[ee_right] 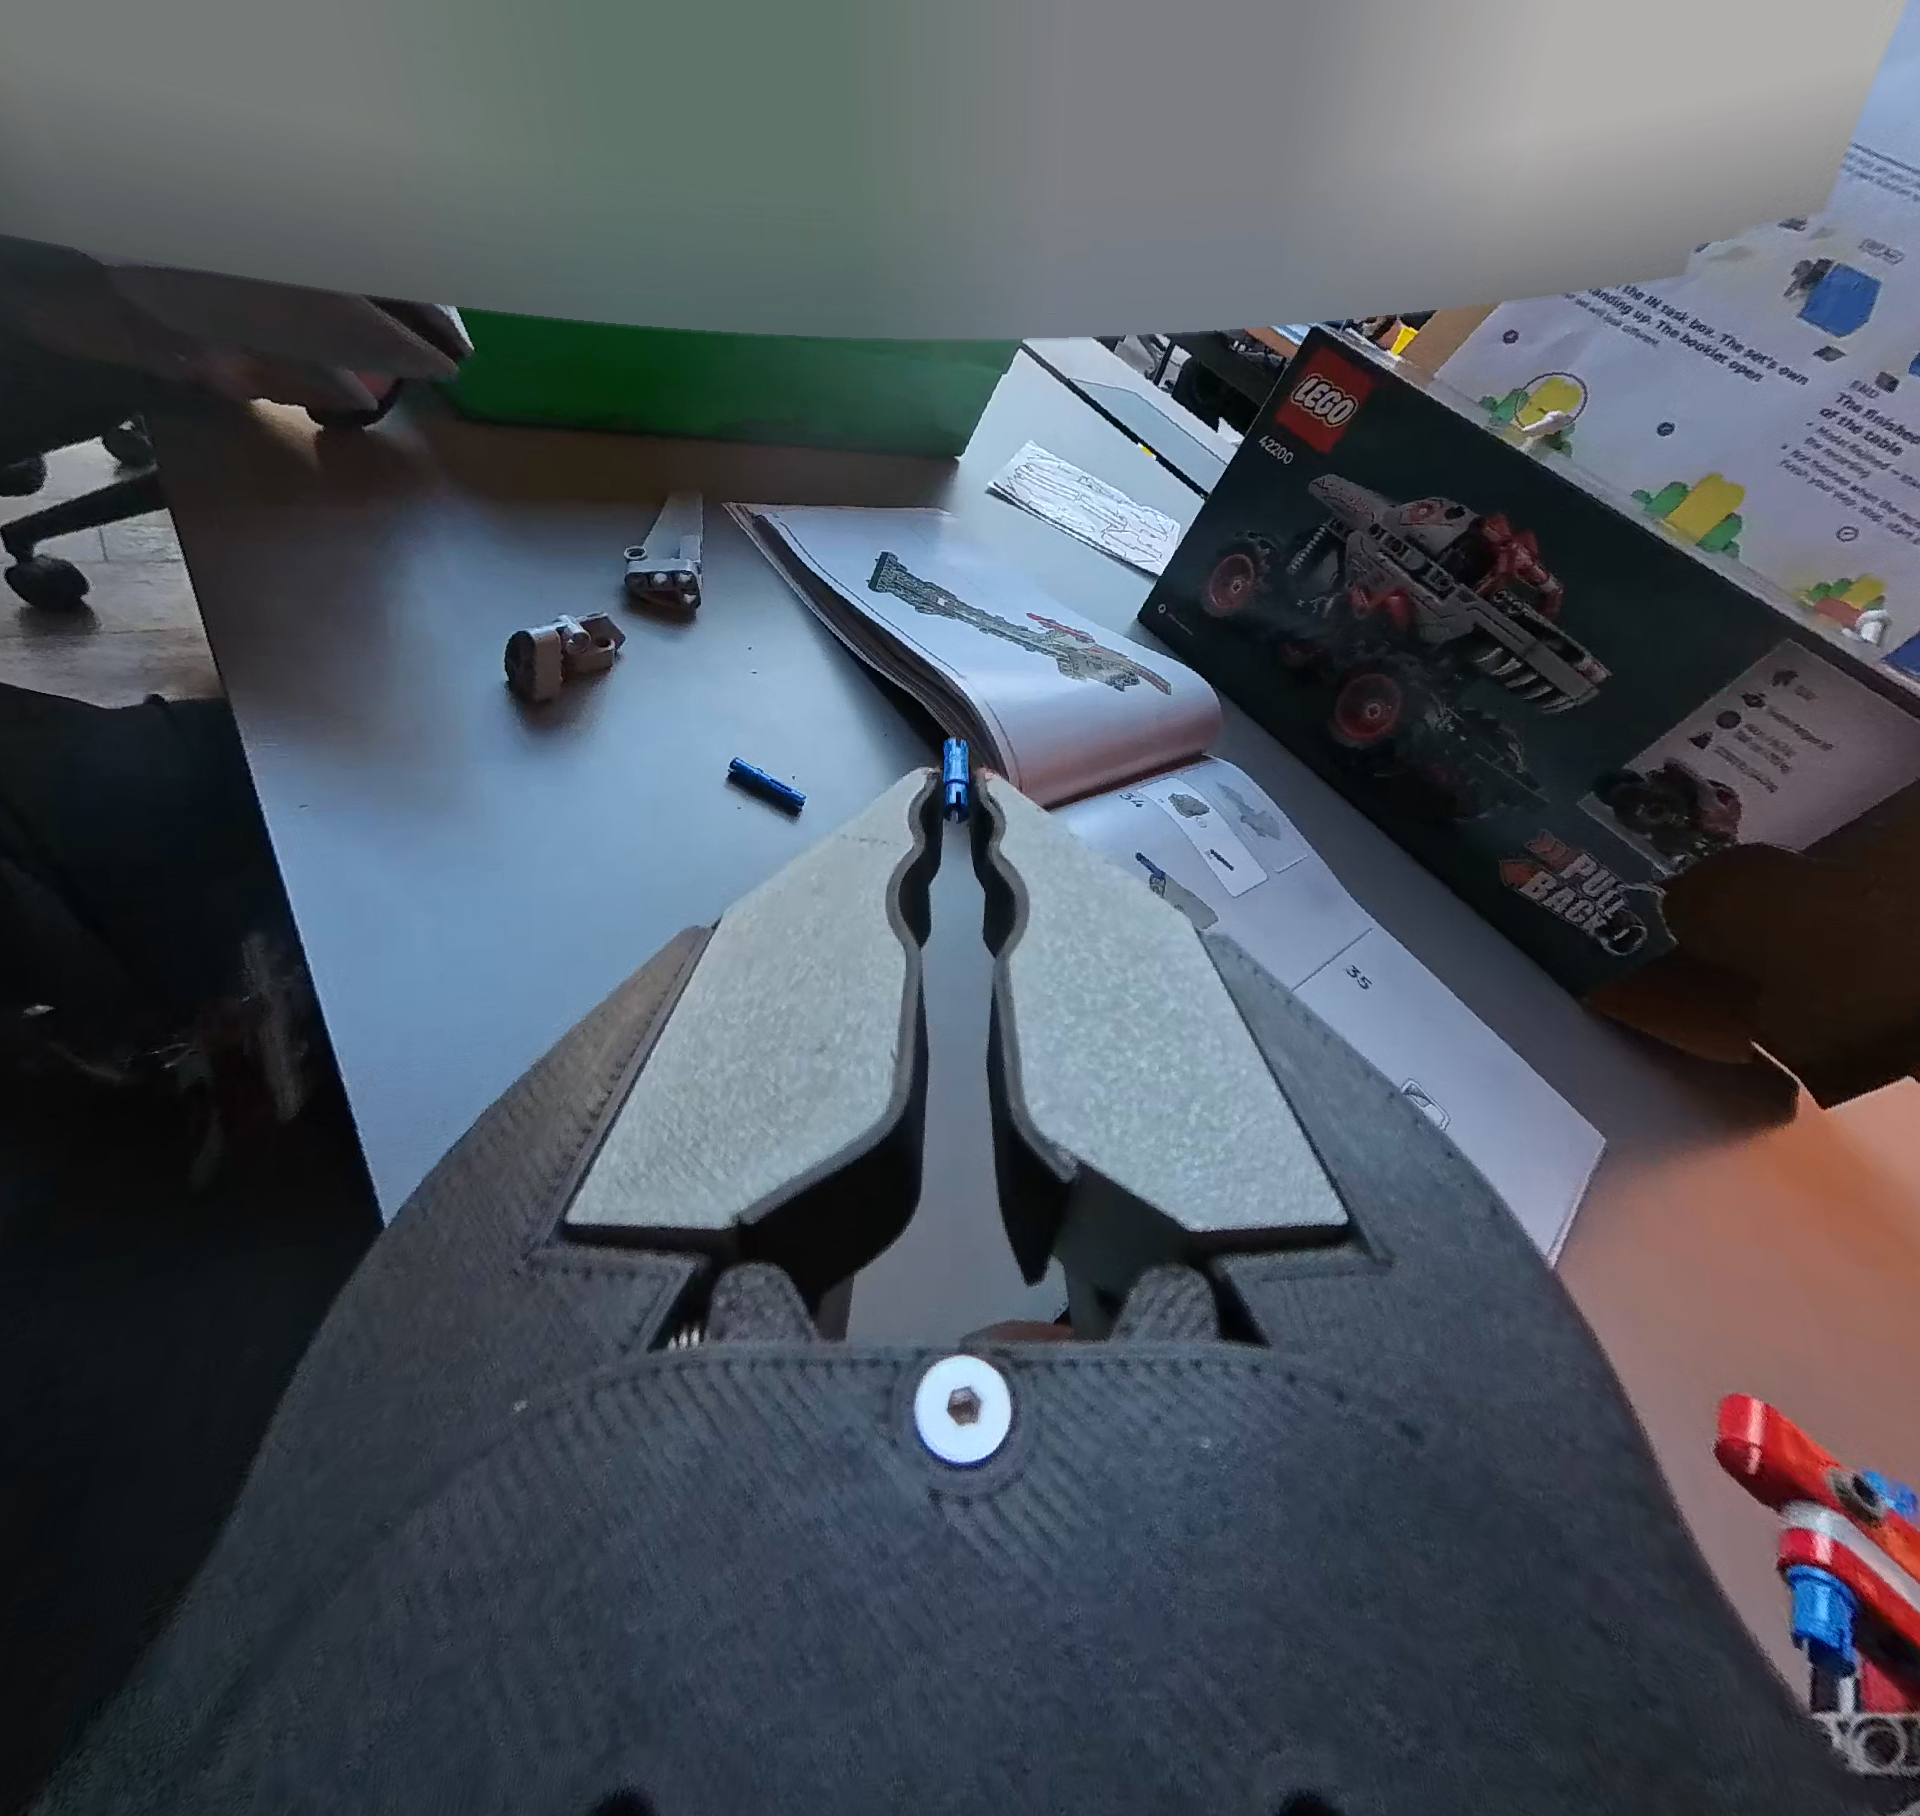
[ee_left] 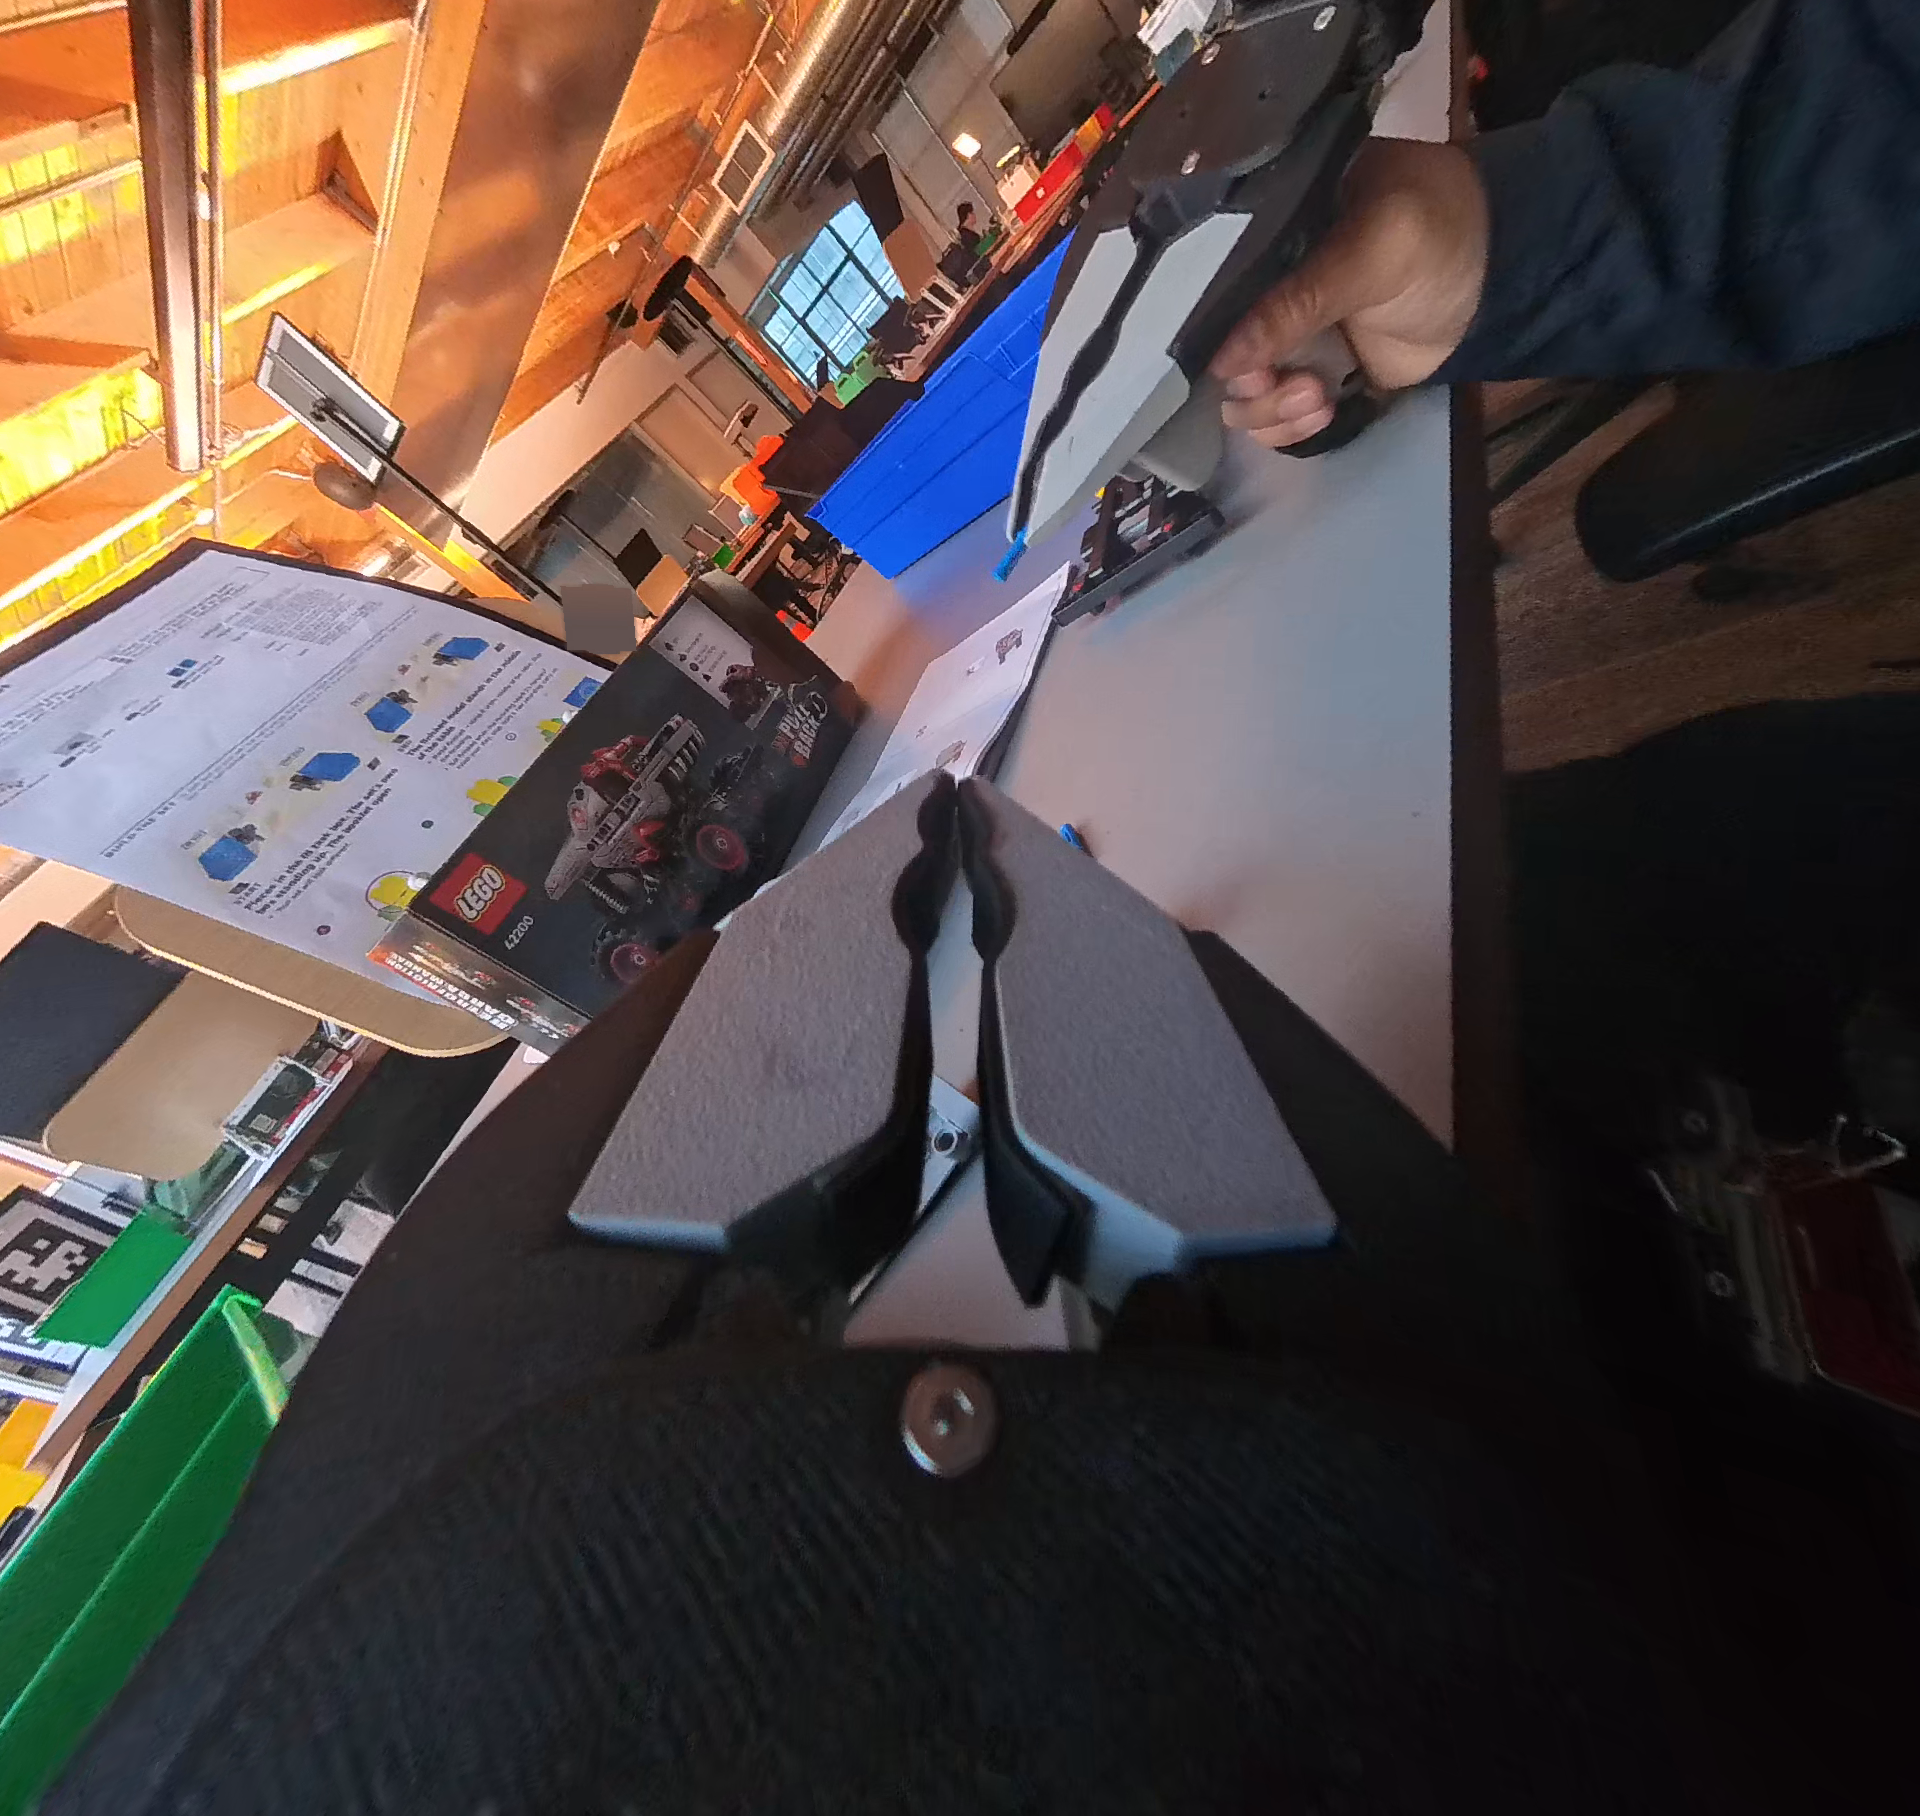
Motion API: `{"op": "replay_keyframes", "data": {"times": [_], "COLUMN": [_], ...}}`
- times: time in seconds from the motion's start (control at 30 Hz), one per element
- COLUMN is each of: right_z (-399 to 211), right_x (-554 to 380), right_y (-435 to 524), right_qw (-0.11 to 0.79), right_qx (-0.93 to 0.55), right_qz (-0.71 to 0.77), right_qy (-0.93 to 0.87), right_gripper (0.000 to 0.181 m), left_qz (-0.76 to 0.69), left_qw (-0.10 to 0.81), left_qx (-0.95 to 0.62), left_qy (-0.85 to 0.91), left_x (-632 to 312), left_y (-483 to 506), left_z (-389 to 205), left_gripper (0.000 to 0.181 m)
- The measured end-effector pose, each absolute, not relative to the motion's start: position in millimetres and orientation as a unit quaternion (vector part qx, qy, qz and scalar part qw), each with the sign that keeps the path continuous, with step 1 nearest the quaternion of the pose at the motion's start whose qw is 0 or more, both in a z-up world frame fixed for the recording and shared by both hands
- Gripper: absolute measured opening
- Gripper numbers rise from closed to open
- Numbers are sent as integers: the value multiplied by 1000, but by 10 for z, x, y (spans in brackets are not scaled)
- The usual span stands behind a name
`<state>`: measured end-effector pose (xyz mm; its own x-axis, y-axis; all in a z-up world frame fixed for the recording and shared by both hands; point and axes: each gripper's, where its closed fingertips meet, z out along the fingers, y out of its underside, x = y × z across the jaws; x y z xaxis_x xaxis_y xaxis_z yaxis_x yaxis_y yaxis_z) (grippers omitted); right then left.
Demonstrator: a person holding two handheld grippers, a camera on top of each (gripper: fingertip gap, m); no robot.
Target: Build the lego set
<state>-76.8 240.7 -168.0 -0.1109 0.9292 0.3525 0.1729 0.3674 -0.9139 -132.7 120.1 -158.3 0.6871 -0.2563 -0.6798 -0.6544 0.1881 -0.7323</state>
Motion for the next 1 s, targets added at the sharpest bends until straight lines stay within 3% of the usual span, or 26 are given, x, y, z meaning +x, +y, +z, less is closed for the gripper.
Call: {"op": "replay_keyframes", "data": {"times": [1.0], "right_z": [-1721], "right_x": [-781], "right_y": [2389], "right_qw": [514], "right_qx": [-421], "right_qz": [353], "right_qy": [-659], "right_gripper": [1], "left_qz": [173], "left_qw": [666], "left_qx": [-618], "left_qy": [379], "left_x": [-1316], "left_y": [1219], "left_z": [-1627], "left_gripper": [0]}}
